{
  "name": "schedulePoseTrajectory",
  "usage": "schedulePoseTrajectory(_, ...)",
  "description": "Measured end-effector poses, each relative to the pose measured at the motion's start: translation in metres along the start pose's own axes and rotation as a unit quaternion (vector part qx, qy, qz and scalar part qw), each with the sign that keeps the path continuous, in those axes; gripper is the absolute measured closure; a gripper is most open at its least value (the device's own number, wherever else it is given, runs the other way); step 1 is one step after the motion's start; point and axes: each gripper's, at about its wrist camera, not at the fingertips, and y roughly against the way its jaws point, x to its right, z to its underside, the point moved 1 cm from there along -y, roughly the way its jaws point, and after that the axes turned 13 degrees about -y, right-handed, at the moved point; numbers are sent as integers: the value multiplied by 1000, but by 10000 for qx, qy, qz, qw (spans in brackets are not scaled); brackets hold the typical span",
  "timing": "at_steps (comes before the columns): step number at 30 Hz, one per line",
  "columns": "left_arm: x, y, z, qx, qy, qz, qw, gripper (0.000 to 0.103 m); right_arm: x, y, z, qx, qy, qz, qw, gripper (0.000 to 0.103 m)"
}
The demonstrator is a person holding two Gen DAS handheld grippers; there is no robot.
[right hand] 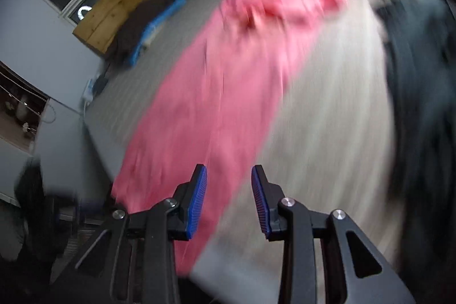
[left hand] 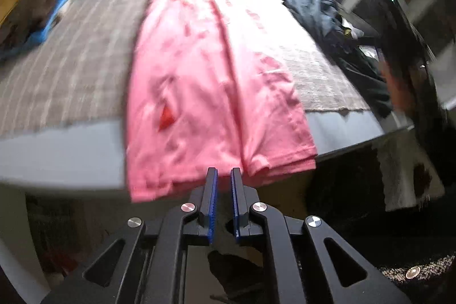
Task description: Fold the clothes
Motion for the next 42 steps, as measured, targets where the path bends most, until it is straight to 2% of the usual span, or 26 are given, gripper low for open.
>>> schedulePoseTrajectory(4, -4, -14, -22, -77, -511, 155, 9985, 93, -3, -15, 73, -40, -173, 209, 9996, 71)
schedulePoseTrajectory(9, -15, -16, -30, -168, -890, 179, 9957, 93, -23, -39, 116, 28, 163, 440, 9989, 71)
schedulePoseTrajectory(15, -45, -19, -24, -158, -870, 19, 9961, 91, -30, -48, 116, 281, 277, 527, 9978, 71)
schedulePoseTrajectory(16, -51, -22, -23, -173, -843, -22, 9963, 91, -31, -49, 115, 301, 317, 535, 9976, 75)
schedulePoseTrajectory(17, -57, -26, -22, -201, -793, -42, 9966, 91, -32, -51, 114, 274, 343, 554, 9975, 91)
schedulePoseTrajectory(18, -63, -32, -20, -230, -730, -32, 9971, 91, -33, -54, 112, 226, 362, 578, 9974, 98)
schedulePoseTrajectory(22, -78, -52, -14, -411, -589, -81, 9974, 91, -33, -54, 110, 212, 156, 605, 9978, 98)
schedulePoseTrajectory(24, -78, -51, -12, -365, -656, -92, 9971, 88, -31, -53, 111, 216, 53, 621, 9978, 98)
schedulePoseTrajectory(28, -76, -49, -10, -372, -811, -143, 9959, 88, -26, -58, 121, -168, -420, 22, 9990, 98)
schedulePoseTrajectory(31, -75, -44, -11, -398, -890, -251, 9949, 88, -38, -68, 132, -693, -158, 642, 9954, 97)
schedulePoseTrajectory(33, -73, -32, -17, -265, -890, -215, 9954, 88, -42, -40, 123, -462, -192, 512, 9974, 97)
schedulePoseTrajectory(36, -69, -13, -31, -31, -927, -99, 9956, 88, -43, 17, 86, 163, -325, 332, 9988, 97)
schedulePoseTrajectory(40, -60, 6, -83, 241, -1282, -67, 9914, 85, -38, 73, 4, 860, -227, 600, 9942, 96)
schedulePoseTrajectory(42, -58, 8, -116, 310, -1500, -164, 9881, 79, -35, 91, -44, 1112, -89, 819, 9904, 88)
